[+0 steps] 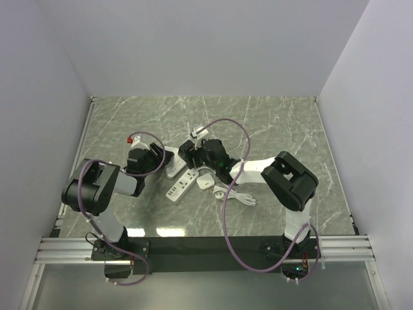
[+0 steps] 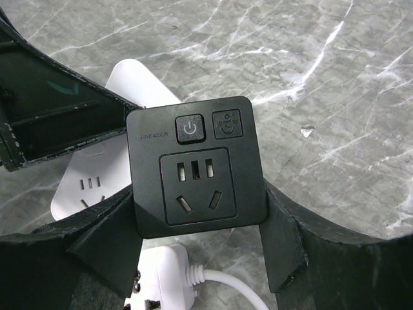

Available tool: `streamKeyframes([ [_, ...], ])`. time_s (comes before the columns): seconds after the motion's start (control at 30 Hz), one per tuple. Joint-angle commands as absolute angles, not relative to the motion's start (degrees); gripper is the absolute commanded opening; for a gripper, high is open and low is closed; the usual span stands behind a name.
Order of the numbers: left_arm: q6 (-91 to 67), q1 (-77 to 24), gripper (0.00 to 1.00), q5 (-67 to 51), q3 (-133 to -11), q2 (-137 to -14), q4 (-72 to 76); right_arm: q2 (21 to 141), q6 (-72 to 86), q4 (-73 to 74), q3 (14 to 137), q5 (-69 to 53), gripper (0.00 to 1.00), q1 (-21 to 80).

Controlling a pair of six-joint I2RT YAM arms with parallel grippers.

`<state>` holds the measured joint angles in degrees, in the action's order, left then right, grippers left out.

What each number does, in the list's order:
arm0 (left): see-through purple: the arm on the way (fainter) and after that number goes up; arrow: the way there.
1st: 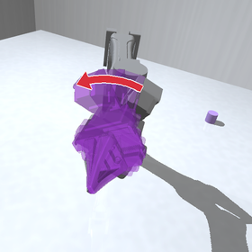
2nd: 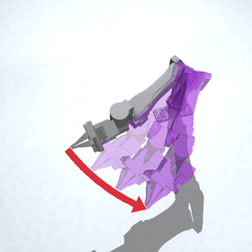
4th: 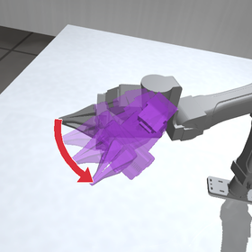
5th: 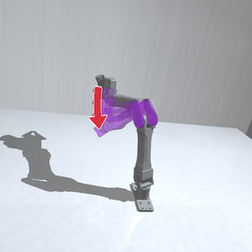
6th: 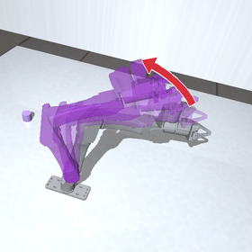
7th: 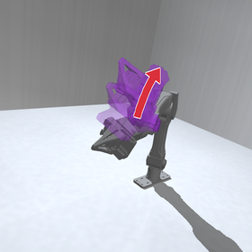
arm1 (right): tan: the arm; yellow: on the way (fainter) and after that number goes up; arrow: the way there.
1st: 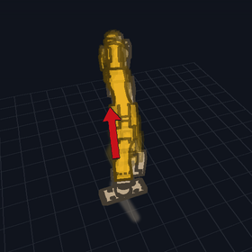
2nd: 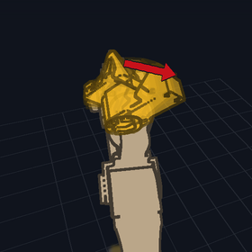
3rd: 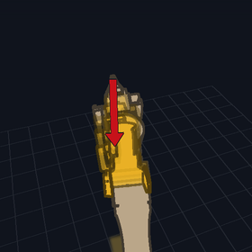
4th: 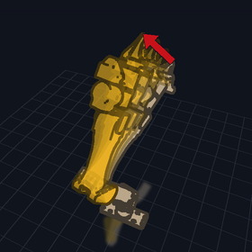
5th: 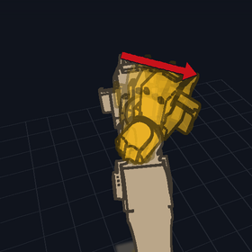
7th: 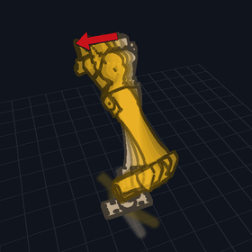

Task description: Insert the plug

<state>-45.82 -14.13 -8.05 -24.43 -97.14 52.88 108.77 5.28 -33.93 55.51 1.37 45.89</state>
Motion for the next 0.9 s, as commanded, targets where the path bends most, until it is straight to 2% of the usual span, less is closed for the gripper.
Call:
streamKeyframes([
  [0.0, -45.4, -15.0, 0.00, -13.3, -23.6, -98.3, 53.0, 110.3, 6.6, -22.8, 53.8, 2.7, 0.00, 46.6],
  [0.3, -49.3, -13.6, 0.00, -20.0, -20.7, -100.2, 59.9, 109.8, 10.0, -24.6, 50.6, 2.8, 0.00, 46.9],
  [0.87, -48.5, -11.3, 0.00, -25.0, -22.1, -105.0, 57.9, 113.3, 13.9, -20.8, 51.3, 6.9, 0.00, 49.5],
])
